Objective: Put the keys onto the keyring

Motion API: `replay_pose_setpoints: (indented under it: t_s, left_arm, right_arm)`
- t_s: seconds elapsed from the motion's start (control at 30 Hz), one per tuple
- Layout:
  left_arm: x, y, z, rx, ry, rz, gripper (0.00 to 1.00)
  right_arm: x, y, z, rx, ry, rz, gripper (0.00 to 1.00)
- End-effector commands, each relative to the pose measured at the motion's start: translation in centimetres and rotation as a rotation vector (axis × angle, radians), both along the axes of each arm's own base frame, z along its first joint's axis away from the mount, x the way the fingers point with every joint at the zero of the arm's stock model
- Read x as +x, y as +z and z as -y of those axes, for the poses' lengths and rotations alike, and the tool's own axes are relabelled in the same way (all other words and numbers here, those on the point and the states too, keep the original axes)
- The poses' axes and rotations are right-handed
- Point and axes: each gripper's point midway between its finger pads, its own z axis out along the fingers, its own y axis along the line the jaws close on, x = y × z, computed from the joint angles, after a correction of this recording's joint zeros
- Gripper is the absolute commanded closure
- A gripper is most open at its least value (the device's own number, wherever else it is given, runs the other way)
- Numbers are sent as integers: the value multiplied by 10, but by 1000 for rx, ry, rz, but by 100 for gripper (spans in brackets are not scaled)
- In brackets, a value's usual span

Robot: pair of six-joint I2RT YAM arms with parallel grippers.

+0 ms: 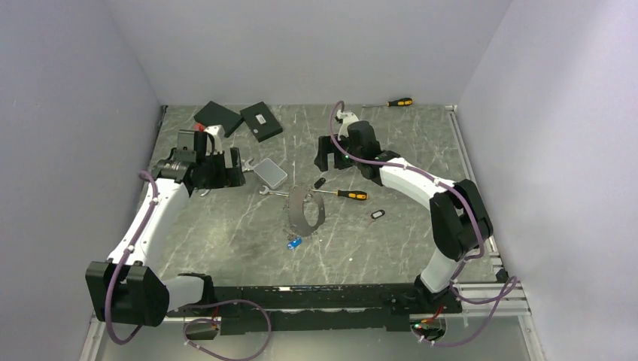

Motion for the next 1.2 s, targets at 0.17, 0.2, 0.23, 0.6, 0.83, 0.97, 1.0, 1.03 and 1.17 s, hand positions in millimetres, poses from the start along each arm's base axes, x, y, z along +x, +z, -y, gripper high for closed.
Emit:
replay_pose_setpoints:
  t_s: [0.17, 0.2, 0.23, 0.6, 0.83, 0.97, 1.0, 1.03, 1.17]
  left_arm:
    - [5, 8, 10, -46, -21, 36, 3]
    - [7, 8, 10, -46, -15, 39, 5]
    - [8, 7, 11, -46, -10, 37, 6]
    - [-3, -7, 42, 76, -72, 67, 16]
    - [-22, -32, 100, 69, -78, 74, 21]
    - [-23, -51, 120, 84, -97, 40, 38]
    - [-23, -57, 123, 85, -104, 29, 42]
    - [-24, -62, 127, 75, -116, 21, 44]
    - [-31, -89, 142, 24, -165, -28, 48]
  right_arm:
    - [-24, 15, -10, -86, 124, 60, 0]
    - [-29, 18, -13, -101, 142, 81, 0]
    - [-34, 18, -15, -118, 159, 104, 0]
    - [-97, 23, -42, 24, 346, 158, 0]
    - [-120, 19, -36, 83, 349, 165, 1]
    - [-126, 12, -34, 96, 330, 123, 5]
    - [-127, 10, -32, 96, 321, 114, 6]
    - [-129, 8, -31, 99, 316, 107, 7]
    - [-132, 2, -24, 96, 293, 106, 8]
